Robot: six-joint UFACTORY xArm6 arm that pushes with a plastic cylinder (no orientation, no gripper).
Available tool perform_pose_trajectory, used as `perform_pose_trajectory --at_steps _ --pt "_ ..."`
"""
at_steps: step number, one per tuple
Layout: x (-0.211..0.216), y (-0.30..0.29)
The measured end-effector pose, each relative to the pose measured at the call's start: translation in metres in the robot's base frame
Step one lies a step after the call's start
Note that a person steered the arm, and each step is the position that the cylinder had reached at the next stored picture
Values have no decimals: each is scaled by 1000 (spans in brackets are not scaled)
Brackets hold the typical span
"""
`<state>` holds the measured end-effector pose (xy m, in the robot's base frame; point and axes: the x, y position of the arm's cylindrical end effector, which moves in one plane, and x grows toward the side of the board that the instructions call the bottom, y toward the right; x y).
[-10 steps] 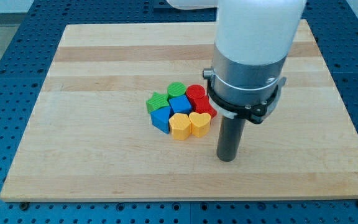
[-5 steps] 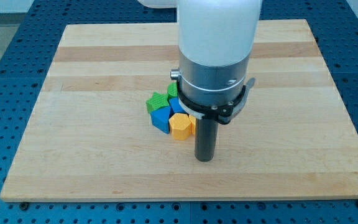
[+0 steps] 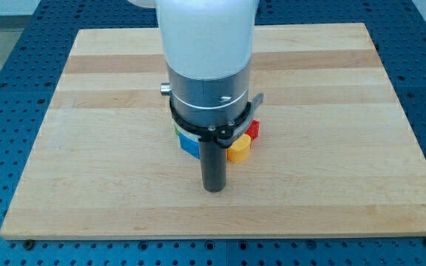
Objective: Separate the yellow blocks from group of blocks
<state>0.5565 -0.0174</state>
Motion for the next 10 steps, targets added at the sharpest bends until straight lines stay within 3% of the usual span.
perform_pose_trajectory --at_steps 10 --pt "-14 -22"
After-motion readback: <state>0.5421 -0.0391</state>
